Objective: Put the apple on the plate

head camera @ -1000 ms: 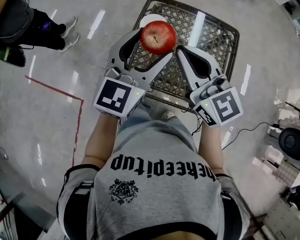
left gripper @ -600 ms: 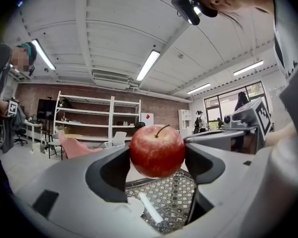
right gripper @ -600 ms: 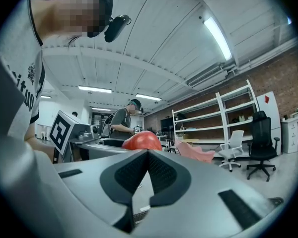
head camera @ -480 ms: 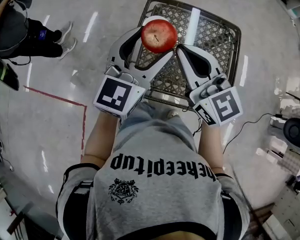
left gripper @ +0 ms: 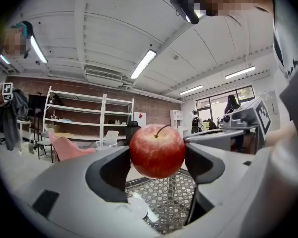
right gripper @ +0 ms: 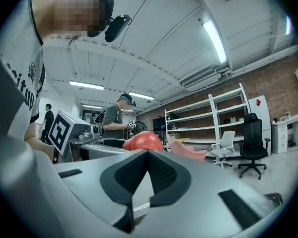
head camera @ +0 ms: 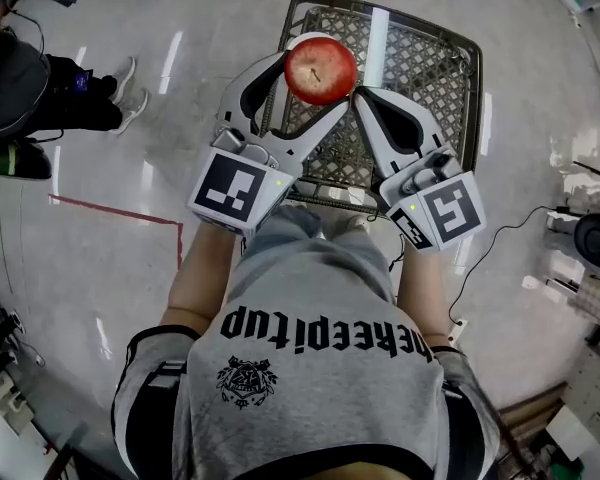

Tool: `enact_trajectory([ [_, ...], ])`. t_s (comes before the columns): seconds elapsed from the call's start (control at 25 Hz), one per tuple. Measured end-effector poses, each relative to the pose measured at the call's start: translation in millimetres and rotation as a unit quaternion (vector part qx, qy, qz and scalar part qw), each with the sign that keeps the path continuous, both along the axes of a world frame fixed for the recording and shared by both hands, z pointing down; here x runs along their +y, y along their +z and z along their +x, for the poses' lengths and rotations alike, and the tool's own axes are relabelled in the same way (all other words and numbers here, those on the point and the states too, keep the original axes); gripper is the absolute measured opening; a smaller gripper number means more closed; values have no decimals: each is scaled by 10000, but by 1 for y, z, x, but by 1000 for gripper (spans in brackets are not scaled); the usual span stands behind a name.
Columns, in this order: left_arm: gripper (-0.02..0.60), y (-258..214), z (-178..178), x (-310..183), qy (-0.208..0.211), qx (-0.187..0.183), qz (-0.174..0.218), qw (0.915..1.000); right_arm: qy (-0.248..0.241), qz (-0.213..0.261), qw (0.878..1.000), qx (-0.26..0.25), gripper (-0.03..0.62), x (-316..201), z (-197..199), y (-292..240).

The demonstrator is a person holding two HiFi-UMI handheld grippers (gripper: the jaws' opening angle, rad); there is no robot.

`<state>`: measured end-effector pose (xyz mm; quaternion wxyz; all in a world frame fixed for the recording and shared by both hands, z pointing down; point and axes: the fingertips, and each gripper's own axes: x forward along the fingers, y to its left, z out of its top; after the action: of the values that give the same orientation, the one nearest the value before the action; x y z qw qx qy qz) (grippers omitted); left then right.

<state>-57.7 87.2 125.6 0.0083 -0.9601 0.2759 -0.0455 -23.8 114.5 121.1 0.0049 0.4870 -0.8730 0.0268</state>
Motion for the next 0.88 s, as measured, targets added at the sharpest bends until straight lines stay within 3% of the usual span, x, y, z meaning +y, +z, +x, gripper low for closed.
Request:
enact_trajectory([
  [0.24, 387, 15, -7, -4, 128, -168, -251, 9995, 176, 0, 9998, -3, 5, -6, -5, 6],
  [0.88, 387, 34, -5, -30, 273, -176, -453, 9984, 464, -117, 9988, 62, 5, -29, 4, 18],
])
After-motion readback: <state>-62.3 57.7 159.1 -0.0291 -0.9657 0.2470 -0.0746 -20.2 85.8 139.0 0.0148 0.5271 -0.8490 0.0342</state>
